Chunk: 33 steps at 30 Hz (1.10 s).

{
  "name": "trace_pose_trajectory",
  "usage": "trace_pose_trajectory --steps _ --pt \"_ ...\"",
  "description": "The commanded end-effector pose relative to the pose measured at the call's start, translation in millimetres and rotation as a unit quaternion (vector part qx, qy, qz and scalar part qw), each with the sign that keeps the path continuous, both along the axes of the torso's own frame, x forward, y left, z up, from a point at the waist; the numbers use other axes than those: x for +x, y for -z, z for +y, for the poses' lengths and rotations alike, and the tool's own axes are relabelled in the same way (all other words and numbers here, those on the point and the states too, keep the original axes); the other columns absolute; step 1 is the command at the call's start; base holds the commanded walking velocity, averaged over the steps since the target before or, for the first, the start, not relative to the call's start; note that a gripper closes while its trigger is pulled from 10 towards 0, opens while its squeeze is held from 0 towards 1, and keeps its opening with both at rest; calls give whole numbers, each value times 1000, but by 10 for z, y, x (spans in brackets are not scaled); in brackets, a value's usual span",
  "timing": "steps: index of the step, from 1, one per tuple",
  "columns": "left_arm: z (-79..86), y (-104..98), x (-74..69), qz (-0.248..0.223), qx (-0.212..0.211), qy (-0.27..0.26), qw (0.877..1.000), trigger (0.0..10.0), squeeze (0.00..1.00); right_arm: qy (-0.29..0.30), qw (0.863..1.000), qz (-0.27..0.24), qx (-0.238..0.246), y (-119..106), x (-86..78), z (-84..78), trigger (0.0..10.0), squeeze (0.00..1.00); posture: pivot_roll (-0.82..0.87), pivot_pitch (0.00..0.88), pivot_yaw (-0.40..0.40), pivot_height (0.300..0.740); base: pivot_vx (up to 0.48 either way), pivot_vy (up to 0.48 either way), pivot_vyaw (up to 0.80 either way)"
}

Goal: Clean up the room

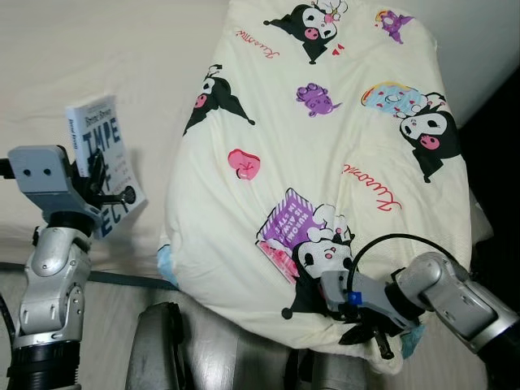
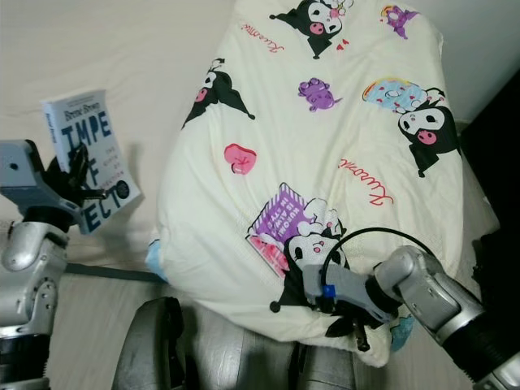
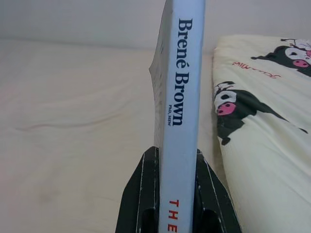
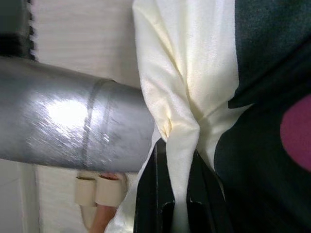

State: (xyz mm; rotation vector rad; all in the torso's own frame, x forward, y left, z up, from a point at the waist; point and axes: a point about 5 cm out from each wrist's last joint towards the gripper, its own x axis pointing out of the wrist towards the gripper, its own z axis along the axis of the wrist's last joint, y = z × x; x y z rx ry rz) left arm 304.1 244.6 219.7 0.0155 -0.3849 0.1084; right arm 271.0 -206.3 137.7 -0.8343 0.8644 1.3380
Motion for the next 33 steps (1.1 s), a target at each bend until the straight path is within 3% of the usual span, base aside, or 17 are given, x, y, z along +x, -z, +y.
trace_pose_trajectory --steps 1,5,6,7,8,9,14,16,20,22,24,28,29,30,31,32,33 --pt "-22 -23 -14 -11 7 3 1000 10000 0 15 999 8 -30 78 -38 -118 0 0 -30 266 -35 561 0 0 0" --pt "-34 -16 -9 -11 6 5 1000 10000 0 17 999 -7 -44 87 -15 -140 0 0 -33 264 -35 561 0 0 0" --pt "-46 -10 -5 -10 6 7 1000 10000 0 20 999 -11 -32 99 -3 -98 10000 78 -32 263 -34 561 0 0 0" --pt "-46 -10 -5 -10 6 7 1000 10000 0 20 999 -11 -32 99 -3 -98 10000 78 -32 263 -34 561 0 0 0" --pt "-56 -6 0 -10 6 8 1000 10000 0 16 1000 -11 -17 106 -5 -47 10000 635 -31 260 -33 561 0 0 0" --pt "-62 -11 7 -12 7 9 1000 10000 0 14 1000 -6 9 94 -14 19 10000 1000 -29 258 -34 561 0 0 0" --pt "-49 -55 32 -18 15 7 1000 10000 0 -7 995 32 95 -66 -110 171 10000 1000 -29 254 -35 561 0 0 0" --pt "-49 -55 32 -18 15 7 1000 10000 0 -7 995 32 95 -66 -110 171 10000 1000 -29 254 -35 561 0 0 0" --pt "-45 -63 54 -18 16 6 1000 10000 0 -16 981 38 188 -324 -162 270 10000 1000 -32 243 -38 561 0 0 0" --pt "-46 -65 57 -19 17 7 1000 10000 0 -17 978 37 204 -375 -167 284 10000 1000 -32 243 -38 561 0 0 0" --pt "-51 -80 69 -21 16 9 1000 10000 0 -7 970 10 242 -493 -140 303 10000 1000 -36 233 -37 561 0 0 0" --pt "-58 -97 86 -25 16 10 1000 10000 0 10 962 -28 270 -579 -95 303 10000 1000 -39 226 -36 561 0 0 0" --pt "-64 -112 100 -28 18 13 999 10000 0 46 957 -71 277 -612 -16 277 10000 1000 -43 220 -35 561 0 0 0" --pt "-72 -128 116 -30 19 15 999 10000 0 98 954 -118 259 -590 81 210 10000 1000 -48 212 -32 561 0 0 0" --pt "-72 -128 116 -30 19 15 999 10000 0 98 954 -118 259 -590 81 210 10000 1000 -48 212 -32 561 0 0 0" --pt "-77 -139 128 -32 20 17 999 10000 0 134 949 -146 244 -574 137 159 10000 937 -48 212 -32 561 0 0 0" --pt "-83 -151 141 -34 20 19 999 10000 0 180 945 -170 212 -506 198 91 10000 937 -58 205 -28 561 0 0 0"
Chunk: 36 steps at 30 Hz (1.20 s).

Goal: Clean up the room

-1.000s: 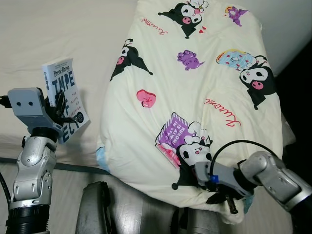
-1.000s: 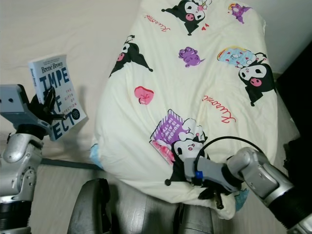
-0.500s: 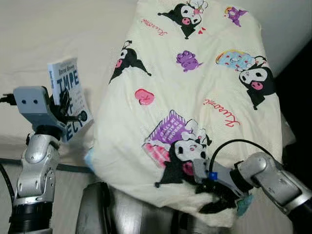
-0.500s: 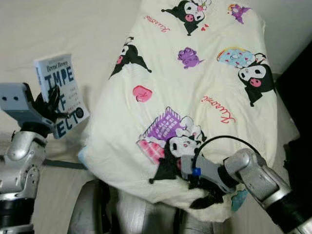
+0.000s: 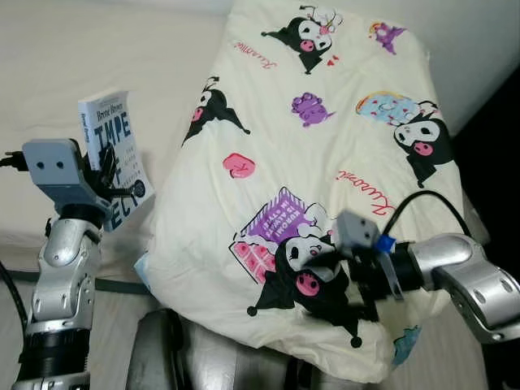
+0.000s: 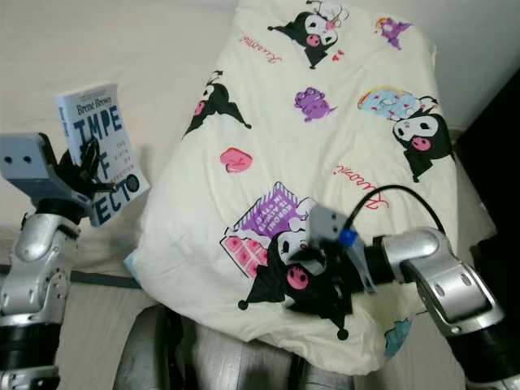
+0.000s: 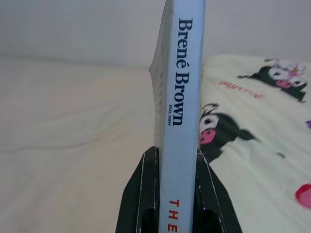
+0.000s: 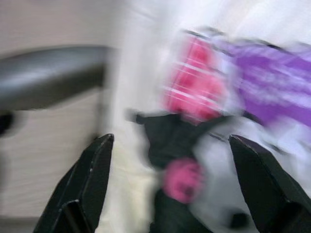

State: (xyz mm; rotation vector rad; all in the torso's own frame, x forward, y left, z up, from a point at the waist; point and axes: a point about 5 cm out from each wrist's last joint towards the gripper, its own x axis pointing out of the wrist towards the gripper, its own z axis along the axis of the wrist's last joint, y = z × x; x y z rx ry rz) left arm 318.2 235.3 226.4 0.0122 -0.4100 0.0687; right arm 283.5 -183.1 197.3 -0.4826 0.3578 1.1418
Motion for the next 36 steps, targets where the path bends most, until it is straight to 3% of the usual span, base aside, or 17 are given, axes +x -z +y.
trace_pose_trajectory --steps 1,3,4,5,7,8,10,11,12,13,15,18,22,25,28,30,36 --pt "10 -83 -1 -22 17 -1 1000 10000 0 82 996 -12 -32 90 74 -140 10000 937 -58 205 -28 561 0 0 0" --pt "-6 -98 19 -26 18 4 1000 10000 0 208 975 -6 -72 322 155 -250 10000 0 -65 207 -27 561 0 0 0" --pt "-13 -102 26 -27 18 6 999 10000 0 250 964 4 -89 437 150 -295 10000 0 -66 205 -27 561 0 0 0" --pt "-13 -102 26 -27 18 6 999 10000 0 250 964 4 -89 437 150 -295 10000 0 -66 205 -27 561 0 0 0" --pt "-29 -100 36 -27 17 8 999 10000 0 287 945 22 -156 679 22 -418 10000 0 -67 208 -22 561 0 0 0" --pt "-29 -100 36 -27 17 8 999 10000 0 287 945 22 -156 679 22 -418 10000 0 -67 208 -22 561 0 0 0" --pt "-46 -70 42 -24 16 13 1000 10000 0 314 924 32 -218 788 -111 -597 10000 0 -86 208 -21 561 0 0 0" --pt "-46 -70 42 -24 16 13 1000 10000 0 314 924 32 -218 788 -111 -597 10000 0 -86 208 -21 561 0 0 0" --pt "-55 -25 49 -18 14 15 1000 10000 0 340 908 32 -244 831 -152 -724 10000 0 -93 207 -25 561 0 0 0" --pt "-55 -25 49 -18 14 15 1000 10000 0 340 908 32 -244 831 -152 -724 10000 0 -93 207 -25 561 0 0 0" --pt "-63 46 63 -10 14 18 1000 10000 0 374 887 30 -270 889 -201 -827 10000 0 -96 206 -27 561 0 0 0" --pt "-42 141 60 5 29 11 1000 10000 0 394 878 28 -269 910 -228 -802 10000 0 -97 205 -35 561 0 0 0" --pt "107 562 -11 73 52 -13 996 10000 0 468 835 16 -289 871 -321 -1016 10000 0 -110 208 -39 561 0 0 0" --pt "132 663 -34 90 61 -16 994 10000 0 479 829 17 -288 873 -344 -1060 10000 0 -114 209 -36 561 0 0 0" --pt "177 894 -93 130 70 -23 989 10000 0 499 822 13 -275 895 -370 -1087 10000 0 -118 211 -31 561 0 0 0" --pt "180 1168 -176 178 101 -23 979 10000 0 528 816 -1 -234 981 -320 -1072 10000 0 -117 211 -25 561 0 0 0" --pt "187 1431 -290 218 137 -20 966 10000 0 563 804 -19 -189 1087 -244 -1043 10000 0 -114 212 -24 561 0 0 0"
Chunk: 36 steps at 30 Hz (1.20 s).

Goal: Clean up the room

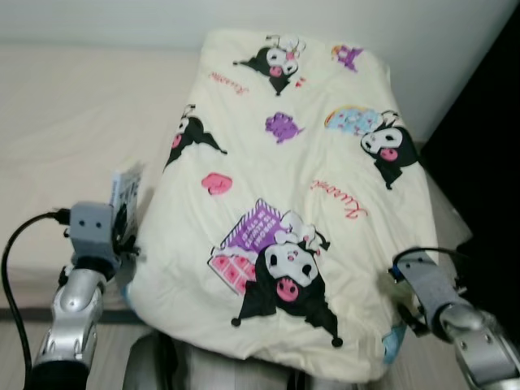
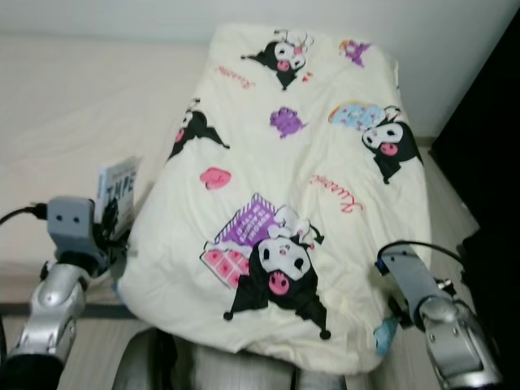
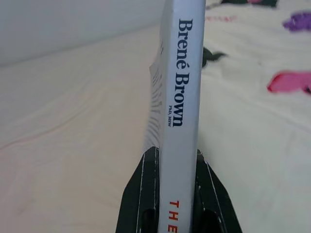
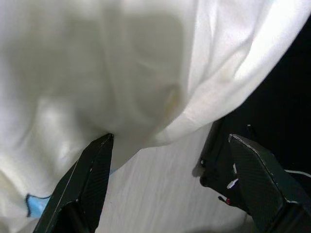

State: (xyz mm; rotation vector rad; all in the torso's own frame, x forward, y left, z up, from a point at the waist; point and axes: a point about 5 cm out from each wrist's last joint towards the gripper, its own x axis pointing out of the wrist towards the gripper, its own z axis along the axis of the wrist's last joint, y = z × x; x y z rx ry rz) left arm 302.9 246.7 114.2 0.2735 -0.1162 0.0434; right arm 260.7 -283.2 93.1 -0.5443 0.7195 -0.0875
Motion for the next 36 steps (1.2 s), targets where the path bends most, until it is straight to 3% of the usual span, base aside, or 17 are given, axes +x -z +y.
trace_pose_trajectory --steps 1,7,8,9,25,36 --pt "93 360 -171 76 20 -16 997 10000 0 21 999 -20 15 61 4 -23 10000 0 -110 214 -25 561 0 0 0" --pt "151 415 -211 79 28 -28 996 10000 0 36 999 -28 26 120 16 -14 10000 0 -106 213 -26 561 0 0 0" --pt "168 414 -211 77 30 -31 996 10000 0 38 999 -31 24 135 21 -23 1608 0 -105 214 -27 561 0 0 0" --pt "184 409 -210 75 32 -33 996 10000 0 36 999 -33 22 147 32 -27 0 0 -104 212 -24 561 0 0 0" --pt "167 361 -161 54 48 -24 997 10000 0 30 997 -69 -10 96 75 -191 0 0 -107 213 -20 561 0 0 0" --pt "156 322 -119 42 56 -17 997 10000 0 87 990 -88 -71 -196 -39 -641 0 0 -121 213 -22 561 0 0 0"
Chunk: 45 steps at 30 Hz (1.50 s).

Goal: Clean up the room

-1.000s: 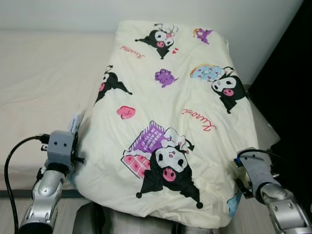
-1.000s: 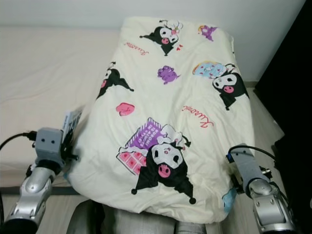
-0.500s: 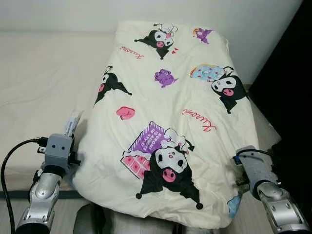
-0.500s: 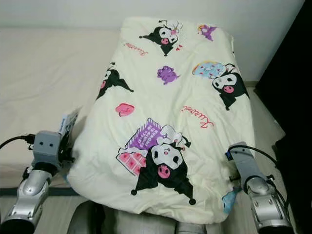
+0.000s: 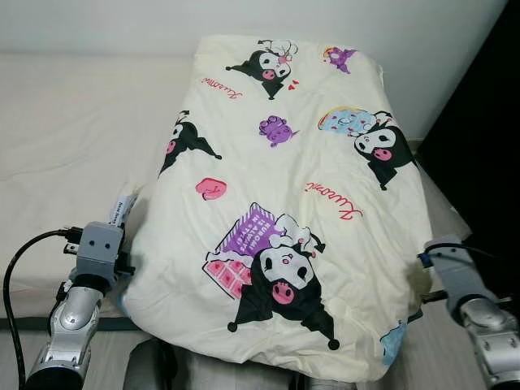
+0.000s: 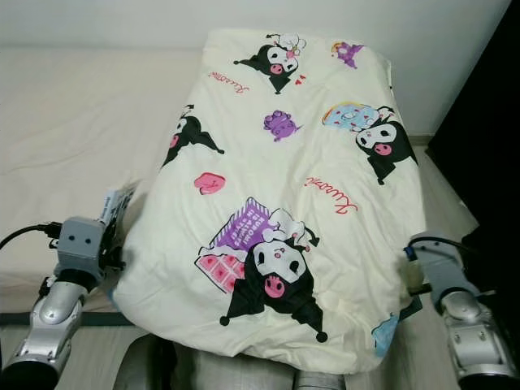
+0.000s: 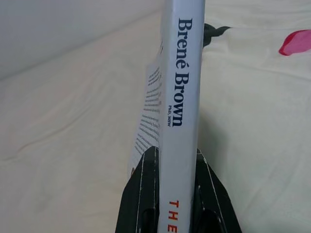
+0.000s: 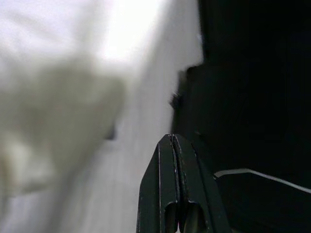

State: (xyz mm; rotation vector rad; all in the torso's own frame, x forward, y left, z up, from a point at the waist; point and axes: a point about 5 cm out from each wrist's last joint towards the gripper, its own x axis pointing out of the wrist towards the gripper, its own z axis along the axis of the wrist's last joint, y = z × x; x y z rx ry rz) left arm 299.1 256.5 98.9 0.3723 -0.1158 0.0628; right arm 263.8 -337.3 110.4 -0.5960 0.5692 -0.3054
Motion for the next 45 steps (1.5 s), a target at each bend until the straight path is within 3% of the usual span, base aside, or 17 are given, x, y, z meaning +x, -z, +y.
trace_pose_trajectory --steps 1,3,4,5,6,7,8,10,11,13,15,21,25,34,35,40,45 --pt "58 169 -80 42 7 -7 999 10000 0 21 1000 4 -8 -23 -69 -100 0 0 -121 213 -22 561 0 0 0" --pt "51 168 -74 42 7 -6 999 10000 0 11 1000 9 22 -9 -68 -75 0 0 -124 212 -22 561 0 0 0" --pt "40 170 -68 41 6 -5 999 10000 0 -16 996 -2 89 28 -18 61 6118 0 -125 211 -20 561 0 0 0" --pt "40 170 -68 41 6 -5 999 10000 0 -16 996 -2 89 28 -18 61 6118 0 -125 211 -20 561 0 0 0" --pt "33 171 -64 41 6 -4 999 10000 0 -36 990 -13 137 46 18 162 10000 0 -125 210 -21 561 0 0 0" --pt "33 171 -64 41 6 -4 999 10000 0 -36 990 -13 137 46 18 162 10000 0 -125 210 -21 561 0 0 0" --pt "19 167 -56 40 6 -2 999 10000 0 -71 973 -45 214 21 89 332 10000 176 -122 212 -20 561 0 0 0" --pt "19 167 -56 40 6 -2 999 10000 0 -71 973 -45 214 21 89 332 10000 176 -122 212 -20 561 0 0 0" --pt "8 162 -49 38 6 0 999 10000 0 -122 950 -84 276 -79 163 516 10000 1000 -118 212 -21 561 0 0 0" --pt "6 156 -51 37 6 2 999 10000 0 -187 909 -133 348 -281 226 737 10000 1000 -116 216 -23 561 0 0 0" --pt "12 162 -57 37 3 0 999 10000 0 -198 908 -129 346 -295 225 763 10000 1000 -117 216 -23 561 0 0 0" --pt "4 190 -75 39 -1 0 999 10000 0 -192 927 -78 313 -174 186 760 10000 1000 -116 222 -24 561 0 0 0" --pt "-14 195 -80 40 0 5 999 10000 0 -116 952 -63 275 -54 218 614 10000 1000 -104 235 -15 561 0 0 0" --pt "18 187 -109 40 4 6 999 10000 0 -94 953 -62 280 7 272 654 10000 1000 -94 253 -7 561 0 0 0" --pt "25 189 -116 40 5 6 999 10000 0 -92 952 -60 287 30 280 672 10000 51 -92 259 -4 561 0 0 0" --pt "41 199 -135 43 7 6 999 10000 0 -94 946 -50 306 105 305 738 10000 0 -90 266 0 561 0 0 0" --pt "64 195 -171 44 13 9 999 10000 0 -75 966 22 247 319 317 708 10000 0 -74 285 3 561 0 0 0"
